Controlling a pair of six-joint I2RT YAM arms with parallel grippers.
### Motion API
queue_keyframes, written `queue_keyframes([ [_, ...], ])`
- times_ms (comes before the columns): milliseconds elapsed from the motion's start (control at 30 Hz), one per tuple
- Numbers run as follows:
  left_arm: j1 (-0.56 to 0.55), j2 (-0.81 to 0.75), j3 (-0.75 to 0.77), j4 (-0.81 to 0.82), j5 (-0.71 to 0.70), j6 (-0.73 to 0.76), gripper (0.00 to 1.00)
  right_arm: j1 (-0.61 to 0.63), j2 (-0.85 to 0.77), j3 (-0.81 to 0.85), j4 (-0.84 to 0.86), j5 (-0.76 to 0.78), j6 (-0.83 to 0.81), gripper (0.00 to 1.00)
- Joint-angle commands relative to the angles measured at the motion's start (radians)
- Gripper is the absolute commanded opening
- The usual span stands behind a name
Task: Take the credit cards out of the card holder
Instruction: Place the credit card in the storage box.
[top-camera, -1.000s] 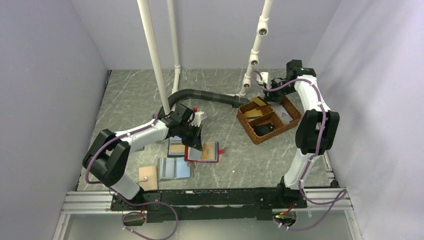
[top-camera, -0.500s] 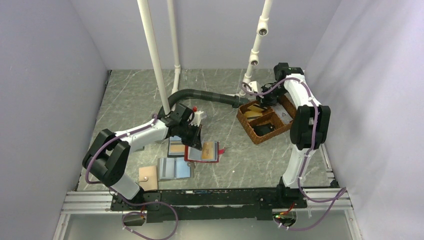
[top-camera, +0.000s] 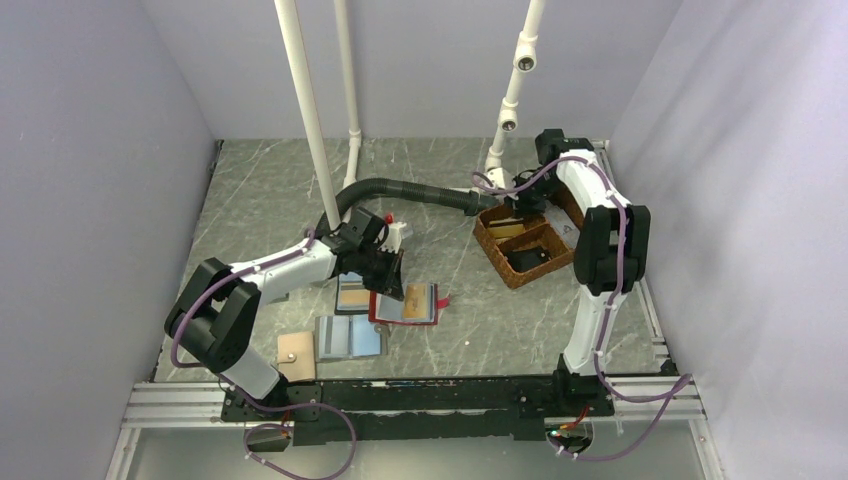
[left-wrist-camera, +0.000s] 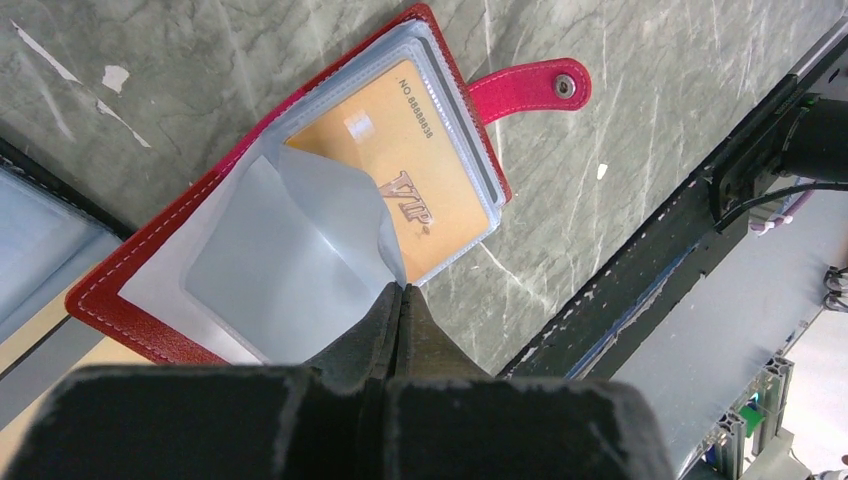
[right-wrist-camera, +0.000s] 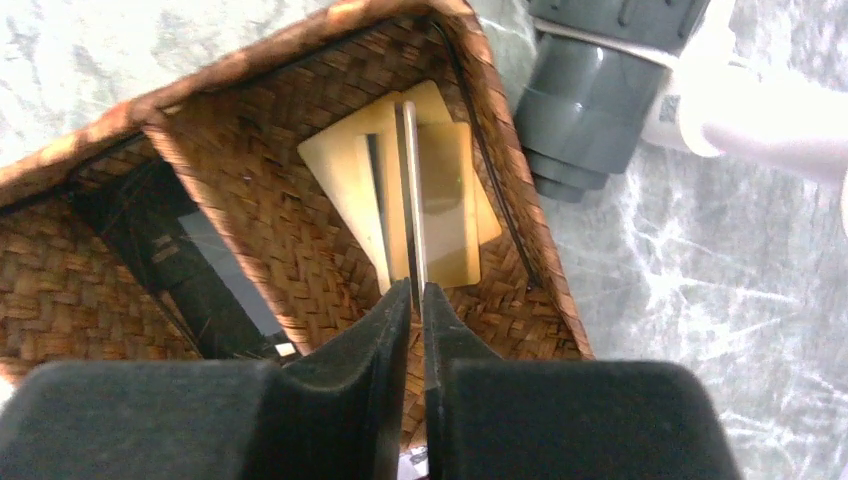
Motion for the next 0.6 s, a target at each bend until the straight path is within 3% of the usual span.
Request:
queue_keyframes([
  [0,0.004,-0.04,-0.015,0.038,-0.018,-0.003,0.0,0.006,-0.004,-0.01,0.148,0.065,0.114,0.17],
  [133,0.003,-0.045,-0.02,0.047,-0.025,-0.008,0.0,0.005,-0.017,-0.004,0.247,0.088,0.234,0.2],
  [267,0.003,-0.054,-0.032,0.069,-0.035,-0.018,0.0,0.007,-0.037,0.019,0.23,0.035,0.29,0.22],
  [567,0.003,-0.112,-0.088,0.119,-0.069,-0.055,0.0,0.031,-0.159,-0.004,-0.074,-0.199,0.186,0.32],
])
